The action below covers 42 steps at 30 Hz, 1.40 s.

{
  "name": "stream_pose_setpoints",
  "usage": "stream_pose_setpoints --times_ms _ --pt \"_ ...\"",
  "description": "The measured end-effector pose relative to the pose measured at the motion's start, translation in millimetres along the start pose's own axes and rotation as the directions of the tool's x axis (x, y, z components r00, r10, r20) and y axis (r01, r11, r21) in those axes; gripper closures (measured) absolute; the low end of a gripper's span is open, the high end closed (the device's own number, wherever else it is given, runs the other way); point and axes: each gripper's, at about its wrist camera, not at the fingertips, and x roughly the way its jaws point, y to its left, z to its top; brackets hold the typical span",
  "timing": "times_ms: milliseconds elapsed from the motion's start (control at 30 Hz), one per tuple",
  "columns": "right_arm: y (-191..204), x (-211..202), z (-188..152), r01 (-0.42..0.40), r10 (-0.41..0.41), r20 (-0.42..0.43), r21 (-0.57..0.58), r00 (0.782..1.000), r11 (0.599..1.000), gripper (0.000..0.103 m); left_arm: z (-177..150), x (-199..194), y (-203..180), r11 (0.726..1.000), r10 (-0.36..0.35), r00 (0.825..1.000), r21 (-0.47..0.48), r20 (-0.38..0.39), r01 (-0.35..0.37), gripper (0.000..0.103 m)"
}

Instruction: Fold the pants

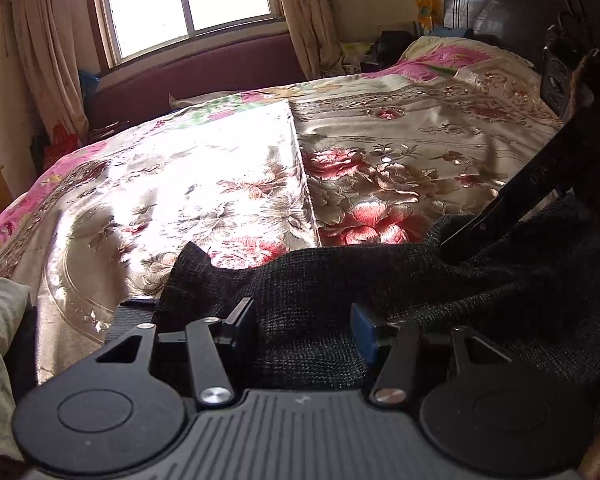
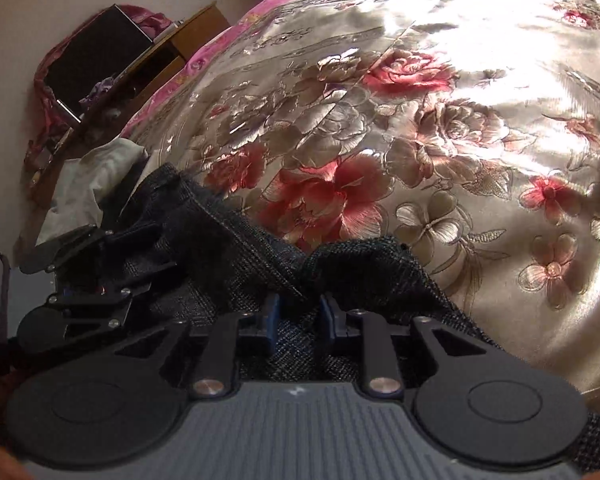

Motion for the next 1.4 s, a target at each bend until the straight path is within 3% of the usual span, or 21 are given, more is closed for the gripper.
stream_pose_setpoints --times_ms 67,100,167,300,333,433,533,667,733,767,800,867,967,1000,1100,1233,1300,1400 --pt "-22.1 1.0 6.2 -0.04 0.035 0.052 0.106 0.998 0.994 0.085 -1.1 0.6 1.4 1.0 0.0 1.0 -0.014 0.005 0.0 0.035" --pt "-32.9 2.6 7.3 -0.052 0.041 0.071 0.156 0.997 0.986 0.101 -2.1 1.0 3.3 1.0 0.002 1.0 -0.027 0.007 -0.002 0.035" --pt "-54.9 3.2 5.0 -0.097 0.071 0.112 0.254 0.991 0.962 0.103 -3.2 1.2 6.3 0.999 -0.007 1.0 -0.045 0.013 0.007 0.035" --pt "-48.3 -23.8 -6.9 -0.047 -0.009 0.209 0.263 0.978 0.964 0.099 -0.3 -0.5 3.5 0.999 0.004 1.0 -0.033 0.011 -0.003 0.035" --pt "-41.3 -40.3 -11.2 -0.026 -0.042 0.242 0.269 0.969 0.963 0.089 2.0 -2.1 2.7 0.999 0.009 1.0 -0.035 0.009 -0.009 0.035" --pt "-13.3 -90.7 -36.3 0.117 -0.168 0.31 0.175 0.936 0.978 0.089 5.8 -11.0 -2.1 0.999 0.039 0.998 -0.006 0.039 -0.039 0.035" --pt "-2.8 -132.6 -78.3 0.21 -0.282 0.34 0.233 0.897 0.95 0.088 6.1 -15.4 -9.0 0.997 0.074 0.996 0.016 0.041 -0.075 0.035" --pt "6.6 -149.8 -131.1 0.292 -0.375 0.326 0.277 0.868 0.915 0.087 8.7 -33.8 -27.1 1.0 0.014 0.996 0.0 0.084 -0.014 0.035" --pt "12.4 -136.4 -147.7 0.426 -0.481 0.245 0.245 0.842 0.871 0.088 4.0 -30.8 -46.7 0.997 -0.013 0.999 0.07 0.041 0.01 0.033" --pt "13.3 -132.6 -153.0 0.452 -0.501 0.232 0.235 0.834 0.861 0.088 0.3 -24.1 -53.3 0.995 -0.011 1.0 0.101 -0.011 0.012 0.032" --pt "10.4 -136.4 -160.0 0.447 -0.499 0.233 0.245 0.834 0.861 0.088 -6.3 -16.0 -60.3 0.992 0.002 0.998 0.128 -0.068 0.007 0.032" --pt "5.2 -149.2 -160.7 0.376 -0.461 0.261 0.314 0.848 0.872 0.086 -3.7 -18.2 -61.0 0.991 0.006 0.998 0.132 -0.062 0.002 0.032" --pt "-7.6 -167.4 -163.3 0.224 -0.365 0.324 0.398 0.873 0.889 0.08 6.9 -25.2 -53.8 0.998 -0.013 0.999 0.056 -0.049 0.015 0.032" --pt "-14.7 -170.3 -164.9 0.183 -0.338 0.338 0.416 0.878 0.891 0.074 9.3 -27.3 -53.3 0.999 -0.016 0.999 0.034 -0.042 0.017 0.032" --pt "-33.5 -163.3 -166.7 0.089 -0.274 0.344 0.468 0.898 0.879 0.073 11.5 -29.6 -59.1 0.999 -0.028 0.999 0.02 -0.031 0.028 0.032" --pt "-53.2 -157.6 -169.8 0.05 -0.237 0.348 0.469 0.907 0.882 0.084 7.5 -31.0 -71.9 0.997 -0.052 0.998 0.045 -0.045 0.054 0.032" --pt "-60.9 -164.5 -173.5 0.001 -0.2 0.361 0.483 0.911 0.875 0.084 6.6 -34.8 -78.4 0.994 -0.075 0.996 0.078 -0.039 0.077 0.032" --pt "-60.4 -173.6 -178.6 0.016 -0.22 0.379 0.473 0.899 0.881 0.083 6.8 -34.0 -85.3 0.99 -0.092 0.995 0.107 -0.042 0.096 0.032"
